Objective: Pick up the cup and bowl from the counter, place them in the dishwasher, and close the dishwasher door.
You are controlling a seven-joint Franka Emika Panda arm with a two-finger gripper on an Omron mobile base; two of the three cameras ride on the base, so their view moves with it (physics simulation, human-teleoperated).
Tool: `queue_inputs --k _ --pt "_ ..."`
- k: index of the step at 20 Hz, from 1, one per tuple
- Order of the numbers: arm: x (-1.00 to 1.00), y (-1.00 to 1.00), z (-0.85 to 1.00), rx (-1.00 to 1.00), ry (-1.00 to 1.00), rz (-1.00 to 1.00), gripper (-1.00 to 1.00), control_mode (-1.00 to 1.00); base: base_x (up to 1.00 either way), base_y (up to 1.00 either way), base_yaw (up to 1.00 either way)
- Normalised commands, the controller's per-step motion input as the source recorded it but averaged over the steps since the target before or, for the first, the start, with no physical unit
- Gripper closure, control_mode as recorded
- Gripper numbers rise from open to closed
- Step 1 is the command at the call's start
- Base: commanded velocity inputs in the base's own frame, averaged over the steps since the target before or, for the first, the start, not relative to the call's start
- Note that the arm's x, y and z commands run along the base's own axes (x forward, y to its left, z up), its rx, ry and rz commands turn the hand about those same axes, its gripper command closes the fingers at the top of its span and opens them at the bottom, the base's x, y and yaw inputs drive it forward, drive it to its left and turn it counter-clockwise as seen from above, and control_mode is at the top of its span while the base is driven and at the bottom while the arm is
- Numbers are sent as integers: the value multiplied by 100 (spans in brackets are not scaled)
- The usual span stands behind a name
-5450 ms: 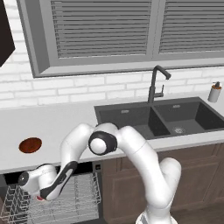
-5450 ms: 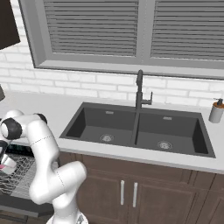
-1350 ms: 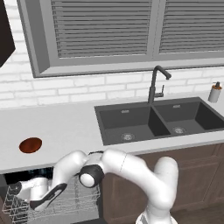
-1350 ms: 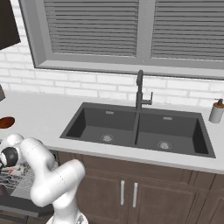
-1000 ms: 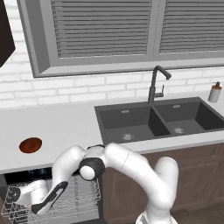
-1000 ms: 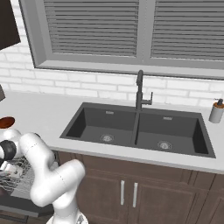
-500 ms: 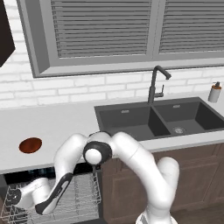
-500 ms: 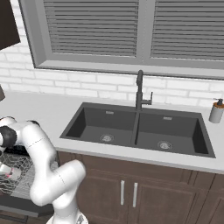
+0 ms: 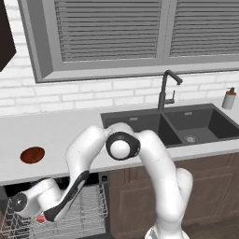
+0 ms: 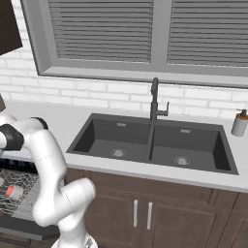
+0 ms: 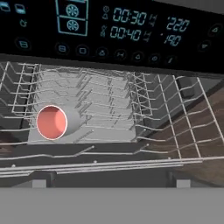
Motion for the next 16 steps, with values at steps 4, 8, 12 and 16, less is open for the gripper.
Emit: queue_inputs --k 4,8,12,16 --pt "-12 -9 100 21 -1 9 -100 -100 0 0 0" --pt "-2 -15 100 12 1 12 -100 -100 0 0 0" --pt "0 -1 95 0 14 12 -100 -100 0 0 0" --pt "13 3 86 -8 29 10 -100 -100 0 0 0"
